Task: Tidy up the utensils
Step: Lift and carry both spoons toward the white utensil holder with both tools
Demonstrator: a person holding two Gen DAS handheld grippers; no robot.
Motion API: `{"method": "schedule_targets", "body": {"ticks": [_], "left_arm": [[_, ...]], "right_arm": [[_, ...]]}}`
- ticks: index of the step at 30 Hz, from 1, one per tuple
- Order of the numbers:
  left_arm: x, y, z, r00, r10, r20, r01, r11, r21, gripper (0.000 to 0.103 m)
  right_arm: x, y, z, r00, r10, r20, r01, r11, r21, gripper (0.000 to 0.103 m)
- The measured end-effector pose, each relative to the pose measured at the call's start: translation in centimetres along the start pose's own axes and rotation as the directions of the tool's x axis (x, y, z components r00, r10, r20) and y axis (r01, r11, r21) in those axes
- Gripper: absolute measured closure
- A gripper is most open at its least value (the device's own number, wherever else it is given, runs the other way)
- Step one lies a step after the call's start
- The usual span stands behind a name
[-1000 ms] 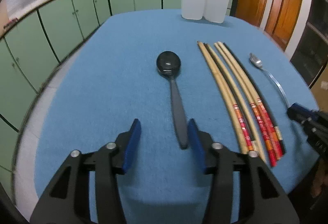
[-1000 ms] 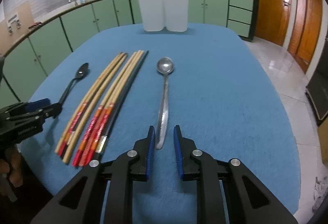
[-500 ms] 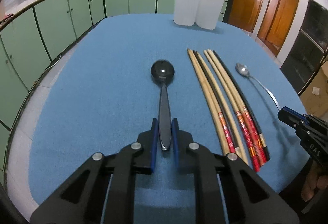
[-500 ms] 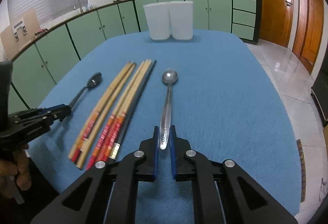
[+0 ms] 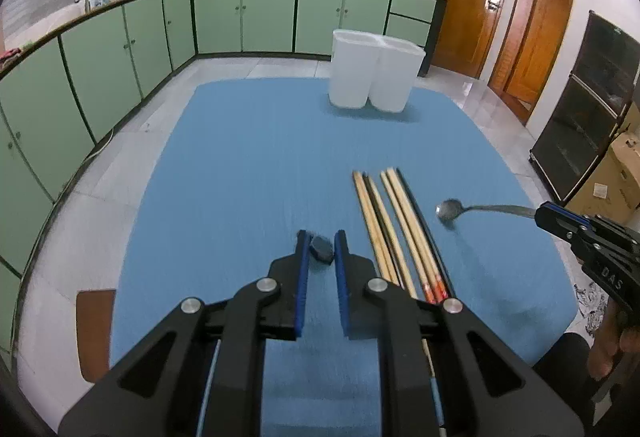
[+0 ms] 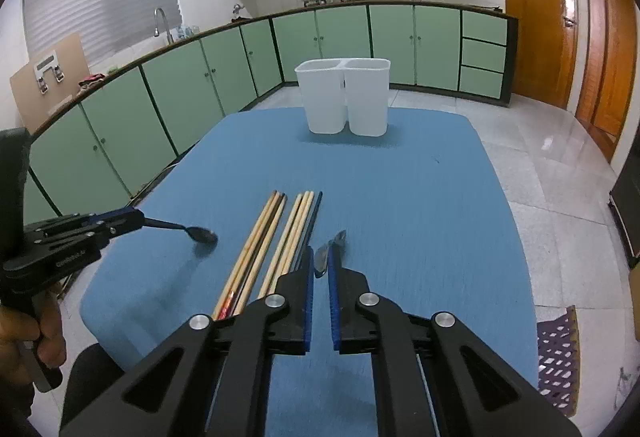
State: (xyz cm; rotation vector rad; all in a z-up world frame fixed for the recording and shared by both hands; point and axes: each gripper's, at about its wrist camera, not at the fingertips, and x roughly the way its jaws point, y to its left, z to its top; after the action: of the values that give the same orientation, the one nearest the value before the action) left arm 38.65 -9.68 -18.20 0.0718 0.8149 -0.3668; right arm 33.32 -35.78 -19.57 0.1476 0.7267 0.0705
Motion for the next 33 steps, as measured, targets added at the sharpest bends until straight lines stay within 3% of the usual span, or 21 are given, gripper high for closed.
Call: {"method": "schedule_targets", "body": {"ticks": [11, 17, 27, 33], "left_arm": [[-0.8, 0.0, 5.5, 0.996, -0.086, -0.027, 0.087, 0.995, 0.048, 0.092], [-1.6, -1.1, 9.7, 0.992, -0.128, 0.000, 0.128, 0.988, 0.081, 0.092], [1.9, -2.2, 21.1, 0.977, -0.205, 0.060, 0.204, 0.979, 0.024, 0.093], [6.3, -2.8, 27.4, 0.973, -0.199, 0.114, 0.202, 0.979, -0.020, 0.093]], "right_arm": [[0.4, -0.5, 5.1, 0.996, 0.031, -0.084, -0.033, 0.999, -0.024, 0.101], [-0.7, -0.9, 8.4, 0.994, 0.057, -0.093, -0.060, 0.998, -0.027, 0.101], [0.3, -2.7, 19.9, 0.998, 0.046, -0.035, -0.046, 0.999, 0.014, 0.101], [3.4, -4.7, 27.0, 0.999, 0.030, 0.039, -0.033, 0.997, 0.064, 0.101]]}}
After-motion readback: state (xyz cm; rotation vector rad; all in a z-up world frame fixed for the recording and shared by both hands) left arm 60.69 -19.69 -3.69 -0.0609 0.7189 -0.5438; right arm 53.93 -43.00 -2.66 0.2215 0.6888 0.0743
